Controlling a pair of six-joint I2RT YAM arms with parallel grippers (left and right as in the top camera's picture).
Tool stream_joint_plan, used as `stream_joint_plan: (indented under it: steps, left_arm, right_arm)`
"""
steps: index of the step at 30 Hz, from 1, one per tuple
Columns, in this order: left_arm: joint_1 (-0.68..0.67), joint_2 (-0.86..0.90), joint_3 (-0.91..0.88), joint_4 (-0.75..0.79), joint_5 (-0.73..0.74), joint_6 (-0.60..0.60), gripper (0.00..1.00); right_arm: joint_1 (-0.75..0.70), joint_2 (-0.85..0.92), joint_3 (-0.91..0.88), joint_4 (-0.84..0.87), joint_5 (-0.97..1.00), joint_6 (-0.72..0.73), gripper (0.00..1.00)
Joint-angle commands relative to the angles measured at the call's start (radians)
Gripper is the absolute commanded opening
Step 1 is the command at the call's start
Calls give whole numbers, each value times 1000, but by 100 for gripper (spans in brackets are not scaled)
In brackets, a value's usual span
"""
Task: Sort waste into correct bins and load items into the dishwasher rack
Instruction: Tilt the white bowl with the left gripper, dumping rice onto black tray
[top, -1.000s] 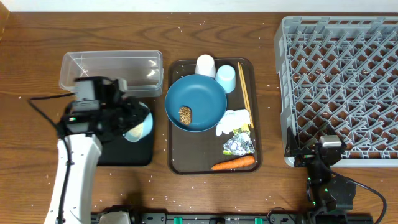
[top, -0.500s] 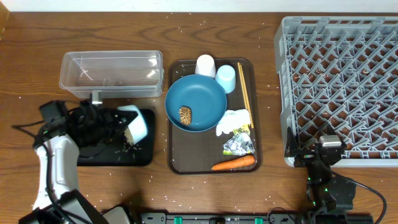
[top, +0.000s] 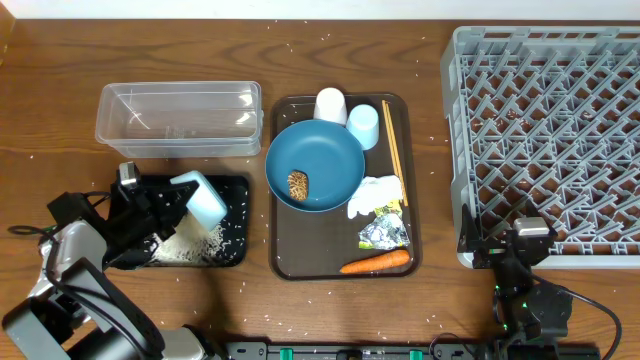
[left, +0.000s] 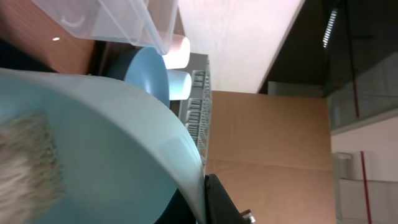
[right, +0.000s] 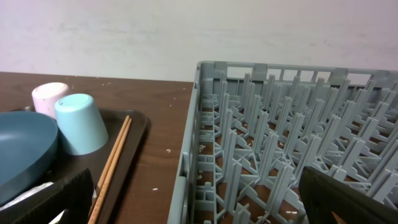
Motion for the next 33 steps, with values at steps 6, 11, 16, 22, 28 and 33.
stream_joint_plan:
  steps: [6,11,16,22,28,33]
  left_arm:
    - [5,5,-6,-83,57,-17,6]
    - [30,5,-6,-51,57,-21,6]
    - [121,5,-6,45,58,-161,6]
    - [135,3,-6,21,57,-117,6]
    - [135,3,-6,80,57,-190,6]
    - [135,1,-6,105,58,-192,6]
  right_arm:
    - [-8,-1,-1,-4,-1,-2,99]
    - [-8,-1,-1,-4,-1,-2,99]
    - [-8,-1,-1,-4,-1,-2,99]
    - [-8,-1,-1,-4,-1,-2,99]
    - [-8,-1,-1,-4,-1,-2,99]
    - [-8,-1,-1,-4,-1,-2,99]
